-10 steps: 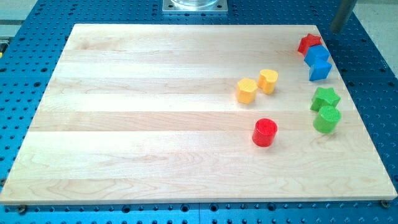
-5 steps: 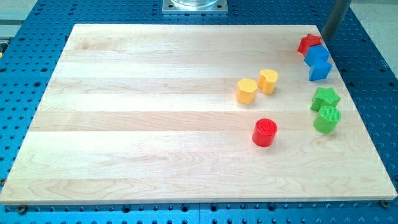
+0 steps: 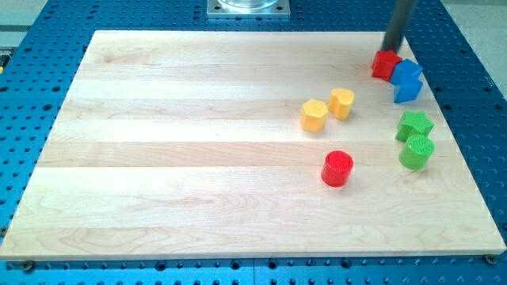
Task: Move the red star close to the red circle along with the yellow blocks
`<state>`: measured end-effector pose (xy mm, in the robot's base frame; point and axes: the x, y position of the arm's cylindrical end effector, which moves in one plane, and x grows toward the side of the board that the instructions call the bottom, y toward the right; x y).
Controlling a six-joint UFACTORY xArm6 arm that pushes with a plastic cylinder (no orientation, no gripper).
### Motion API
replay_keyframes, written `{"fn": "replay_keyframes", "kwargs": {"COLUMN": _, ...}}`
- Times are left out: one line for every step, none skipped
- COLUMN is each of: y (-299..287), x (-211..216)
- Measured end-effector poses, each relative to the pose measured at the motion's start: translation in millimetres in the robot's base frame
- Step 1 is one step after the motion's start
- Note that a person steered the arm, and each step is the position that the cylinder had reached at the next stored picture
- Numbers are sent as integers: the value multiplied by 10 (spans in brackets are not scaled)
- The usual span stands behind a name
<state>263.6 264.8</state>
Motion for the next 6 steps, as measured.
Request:
{"fn": "replay_keyframes", "kwargs": {"y": -534, "x": 233}}
{"fn": "replay_keyframes", "kwargs": {"y": -1171, "x": 852}}
{"fn": "replay_keyframes", "kwargs": {"y": -1356, "x": 850}}
{"fn": "replay_keyframes", "kwargs": {"y": -1208, "x": 503}}
{"fn": "replay_keyframes", "kwargs": {"y": -638, "x": 503}}
{"fn": "replay_keyframes", "kwargs": {"y": -512, "x": 715}}
